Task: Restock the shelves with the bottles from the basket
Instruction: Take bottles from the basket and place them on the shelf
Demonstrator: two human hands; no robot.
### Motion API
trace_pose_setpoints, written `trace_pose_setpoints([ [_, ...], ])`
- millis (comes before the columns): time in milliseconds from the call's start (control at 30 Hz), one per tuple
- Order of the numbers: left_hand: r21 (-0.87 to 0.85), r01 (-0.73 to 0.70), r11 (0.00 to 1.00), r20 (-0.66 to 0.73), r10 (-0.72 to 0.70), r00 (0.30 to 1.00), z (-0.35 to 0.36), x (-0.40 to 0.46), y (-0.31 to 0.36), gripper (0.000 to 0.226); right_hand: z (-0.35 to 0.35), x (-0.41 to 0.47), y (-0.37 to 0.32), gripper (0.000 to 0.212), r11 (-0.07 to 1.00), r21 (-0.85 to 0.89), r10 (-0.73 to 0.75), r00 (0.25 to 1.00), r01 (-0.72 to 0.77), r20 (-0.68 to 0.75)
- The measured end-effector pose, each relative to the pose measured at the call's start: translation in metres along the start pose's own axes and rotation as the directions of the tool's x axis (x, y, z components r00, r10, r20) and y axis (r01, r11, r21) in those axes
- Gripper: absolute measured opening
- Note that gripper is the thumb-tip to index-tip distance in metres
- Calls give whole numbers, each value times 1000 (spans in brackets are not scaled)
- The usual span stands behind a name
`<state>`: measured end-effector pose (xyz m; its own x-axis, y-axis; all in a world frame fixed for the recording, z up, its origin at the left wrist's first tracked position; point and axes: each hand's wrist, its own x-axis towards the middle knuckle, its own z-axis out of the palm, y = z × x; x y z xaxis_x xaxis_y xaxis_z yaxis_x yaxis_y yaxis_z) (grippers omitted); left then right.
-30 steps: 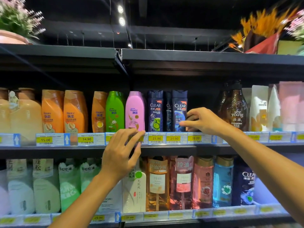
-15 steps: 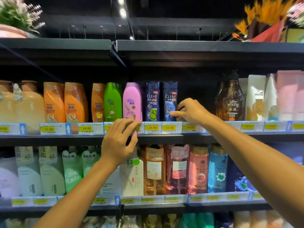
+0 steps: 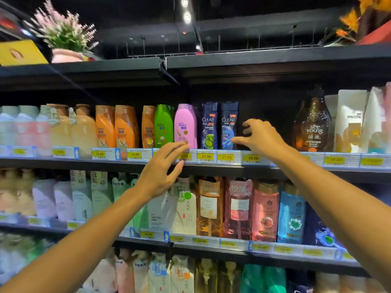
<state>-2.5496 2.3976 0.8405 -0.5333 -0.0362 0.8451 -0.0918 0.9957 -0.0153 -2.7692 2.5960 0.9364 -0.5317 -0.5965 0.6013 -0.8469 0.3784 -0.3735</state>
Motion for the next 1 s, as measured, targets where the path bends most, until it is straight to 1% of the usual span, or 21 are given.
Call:
trace_pose_setpoints([
  [67, -13, 32, 999, 21, -31, 999, -15, -7, 2, 49, -1, -13, 3, 62, 994, 31, -102, 986, 107, -131],
  [133, 3, 92, 996, 25, -92, 995, -31, -21, 1, 52, 6, -35, 1, 49, 954, 97, -256, 938, 285, -236],
  [167, 19, 127, 992, 22, -127, 992, -38, -30, 0, 53, 12, -49, -2, 44, 916, 132, -336, 904, 379, -264],
  [200, 32, 162, 986, 21, -162, 987, -46, -41, -2, 52, 22, -63, -7, 40, 879, 161, -401, 878, 449, -261],
  [233, 45, 196, 980, 29, -197, 980, -52, -56, -5, 51, 36, -78, -12, 37, 847, 187, -454, 861, 497, -231],
  [300, 100, 260, 960, 107, -270, 957, -64, -93, -8, 49, 73, -104, -23, 35, 812, 251, -518, 849, 526, -103],
  [400, 259, 309, 915, 290, -379, 879, -81, -159, -9, 56, 137, -144, -40, 40, 793, 392, -551, 824, 467, 131],
  [467, 337, 320, 885, 366, -437, 822, -90, -209, -11, 60, 177, -174, -53, 45, 789, 449, -568, 775, 419, 277],
  [533, 385, 329, 862, 405, -478, 779, -101, -263, -15, 59, 211, -204, -70, 49, 790, 480, -578, 725, 382, 374],
  [600, 435, 341, 833, 425, -524, 738, -119, -317, -15, 59, 244, -233, -91, 56, 787, 523, -578, 687, 327, 441],
  [633, 448, 355, 821, 427, -545, 721, -131, -344, -13, 59, 262, -248, -102, 55, 785, 538, -581, 665, 307, 469],
  [667, 458, 378, 804, 428, -573, 699, -144, -370, -9, 59, 276, -265, -116, 54, 787, 533, -589, 636, 310, 499],
  [767, 507, 424, 751, 423, -645, 637, -189, -454, 2, 61, 309, -320, -169, 59, 777, 514, -627, 526, 364, 575],
  [833, 552, 463, 693, 436, -714, 548, -221, -512, 10, 62, 328, -357, -206, 62, 769, 499, -640, 470, 401, 608],
  [867, 576, 479, 662, 444, -746, 497, -238, -542, 13, 62, 336, -375, -223, 69, 765, 495, -643, 438, 413, 628],
  [933, 611, 512, 604, 443, -797, 410, -271, -599, 22, 62, 359, -413, -256, 94, 729, 525, -679, 364, 440, 638],
  [967, 620, 543, 566, 438, -824, 359, -288, -623, 27, 63, 370, -431, -271, 100, 717, 530, -687, 331, 453, 647],
  [1000, 621, 580, 527, 430, -848, 310, -304, -646, 33, 65, 377, -447, -287, 101, 711, 530, -689, 307, 462, 657],
])
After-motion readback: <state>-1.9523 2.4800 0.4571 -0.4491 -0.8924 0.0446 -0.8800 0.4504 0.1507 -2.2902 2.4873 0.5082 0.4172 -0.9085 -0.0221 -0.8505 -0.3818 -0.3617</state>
